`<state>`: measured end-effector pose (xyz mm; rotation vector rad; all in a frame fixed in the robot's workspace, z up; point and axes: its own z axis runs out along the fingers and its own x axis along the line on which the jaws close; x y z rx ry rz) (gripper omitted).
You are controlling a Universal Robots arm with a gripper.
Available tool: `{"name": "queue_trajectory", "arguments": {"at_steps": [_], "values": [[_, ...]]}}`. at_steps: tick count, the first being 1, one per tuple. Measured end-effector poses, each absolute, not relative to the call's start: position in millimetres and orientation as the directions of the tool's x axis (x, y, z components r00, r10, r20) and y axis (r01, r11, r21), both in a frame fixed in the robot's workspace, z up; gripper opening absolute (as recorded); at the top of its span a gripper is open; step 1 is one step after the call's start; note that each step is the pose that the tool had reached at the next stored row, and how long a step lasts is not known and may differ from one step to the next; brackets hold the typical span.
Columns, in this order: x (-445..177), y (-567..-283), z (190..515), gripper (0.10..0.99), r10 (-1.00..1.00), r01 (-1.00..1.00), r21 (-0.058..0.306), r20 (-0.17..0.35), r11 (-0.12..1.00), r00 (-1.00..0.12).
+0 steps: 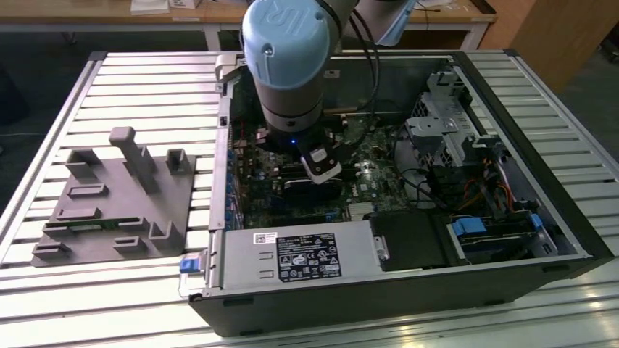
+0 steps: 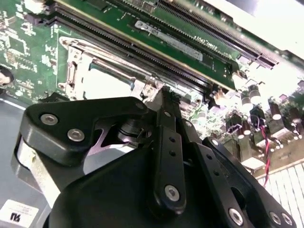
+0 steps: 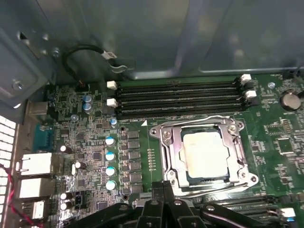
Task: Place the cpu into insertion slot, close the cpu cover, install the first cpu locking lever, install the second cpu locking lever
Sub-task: 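Install the second cpu locking lever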
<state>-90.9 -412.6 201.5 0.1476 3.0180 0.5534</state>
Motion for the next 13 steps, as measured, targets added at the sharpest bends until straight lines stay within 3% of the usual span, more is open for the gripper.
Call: {"name": "queue_trajectory", "arguments": {"at_steps": [13], "values": [[-74.6,-411.2,209.5,0.106,0.125,0.105,0.254,-0.063,0.961,-0.99]]}}
